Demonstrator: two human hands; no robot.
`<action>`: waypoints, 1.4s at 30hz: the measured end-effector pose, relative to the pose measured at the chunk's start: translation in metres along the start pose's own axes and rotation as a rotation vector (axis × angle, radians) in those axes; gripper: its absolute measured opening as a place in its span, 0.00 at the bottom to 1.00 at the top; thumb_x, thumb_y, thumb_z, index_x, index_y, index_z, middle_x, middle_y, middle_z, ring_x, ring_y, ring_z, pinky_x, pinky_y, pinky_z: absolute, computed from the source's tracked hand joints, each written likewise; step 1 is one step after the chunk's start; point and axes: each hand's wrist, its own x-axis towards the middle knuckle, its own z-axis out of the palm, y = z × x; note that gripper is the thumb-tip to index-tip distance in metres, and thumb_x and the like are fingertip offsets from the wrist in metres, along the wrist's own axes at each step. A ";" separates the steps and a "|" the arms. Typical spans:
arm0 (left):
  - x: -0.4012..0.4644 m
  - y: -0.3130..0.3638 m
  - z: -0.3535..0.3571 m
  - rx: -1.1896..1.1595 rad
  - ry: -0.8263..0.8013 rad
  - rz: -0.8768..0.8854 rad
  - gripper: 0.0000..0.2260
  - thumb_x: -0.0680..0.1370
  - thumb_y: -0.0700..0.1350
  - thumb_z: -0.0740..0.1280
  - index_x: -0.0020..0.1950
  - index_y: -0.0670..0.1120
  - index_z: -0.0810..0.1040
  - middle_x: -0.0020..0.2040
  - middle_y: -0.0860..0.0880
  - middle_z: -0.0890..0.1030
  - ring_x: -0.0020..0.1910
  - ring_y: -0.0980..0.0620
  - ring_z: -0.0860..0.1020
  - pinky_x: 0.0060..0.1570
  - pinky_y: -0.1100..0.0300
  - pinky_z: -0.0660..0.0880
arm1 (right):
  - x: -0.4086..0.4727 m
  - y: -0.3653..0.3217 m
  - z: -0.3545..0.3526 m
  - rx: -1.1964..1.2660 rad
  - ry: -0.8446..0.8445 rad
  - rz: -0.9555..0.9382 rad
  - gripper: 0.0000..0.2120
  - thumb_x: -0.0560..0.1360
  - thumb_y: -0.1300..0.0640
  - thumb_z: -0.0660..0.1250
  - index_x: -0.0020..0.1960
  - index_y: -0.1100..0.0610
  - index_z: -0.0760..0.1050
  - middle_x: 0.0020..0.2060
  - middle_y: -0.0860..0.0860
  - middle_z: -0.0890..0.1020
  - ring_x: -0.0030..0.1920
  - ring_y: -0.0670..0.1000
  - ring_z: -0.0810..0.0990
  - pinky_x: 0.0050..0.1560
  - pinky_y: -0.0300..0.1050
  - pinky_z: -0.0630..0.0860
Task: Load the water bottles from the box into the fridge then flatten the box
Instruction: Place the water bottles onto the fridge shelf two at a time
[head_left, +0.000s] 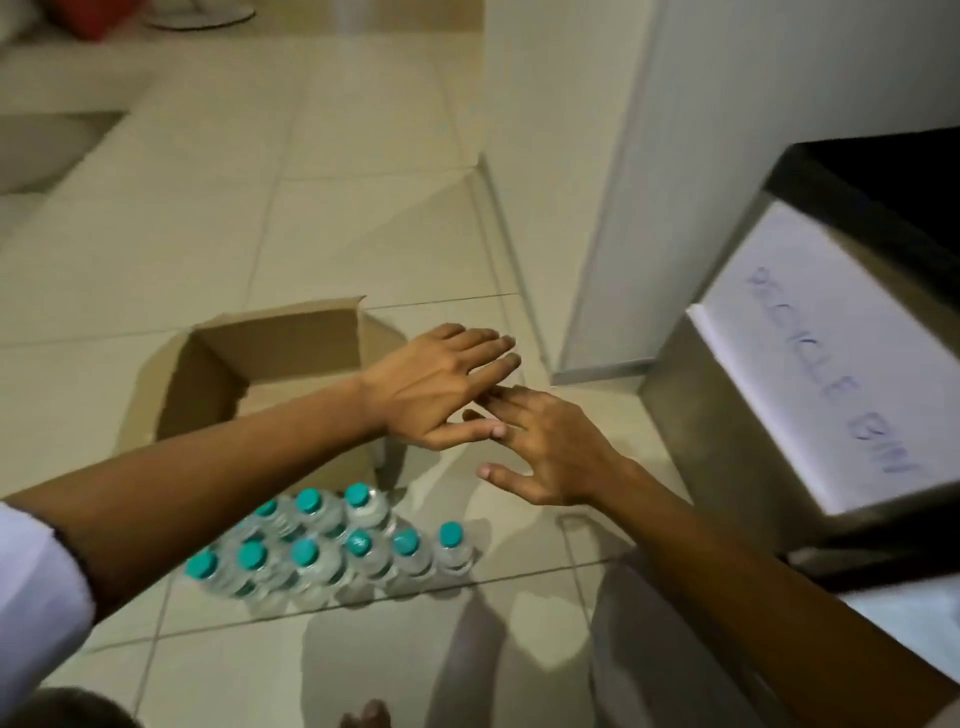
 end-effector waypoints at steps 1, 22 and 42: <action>-0.016 0.000 0.010 -0.021 -0.030 -0.044 0.33 0.79 0.63 0.51 0.69 0.37 0.71 0.67 0.36 0.74 0.66 0.38 0.74 0.61 0.46 0.73 | 0.007 -0.005 0.012 0.035 0.008 -0.017 0.25 0.78 0.42 0.63 0.65 0.60 0.78 0.64 0.58 0.79 0.64 0.57 0.76 0.63 0.50 0.73; -0.125 0.079 0.125 -0.178 -0.453 -0.142 0.22 0.77 0.57 0.56 0.58 0.43 0.78 0.51 0.44 0.81 0.48 0.47 0.80 0.43 0.56 0.80 | -0.013 -0.034 0.116 0.125 -0.607 0.054 0.26 0.79 0.40 0.60 0.73 0.51 0.67 0.70 0.51 0.72 0.67 0.53 0.71 0.60 0.48 0.75; -0.053 0.068 0.082 -0.507 -0.591 -0.327 0.18 0.67 0.46 0.76 0.55 0.45 0.80 0.49 0.48 0.78 0.43 0.53 0.73 0.43 0.62 0.75 | -0.017 -0.019 0.060 0.328 -0.418 0.239 0.14 0.73 0.52 0.72 0.56 0.56 0.82 0.45 0.52 0.83 0.42 0.49 0.78 0.47 0.48 0.79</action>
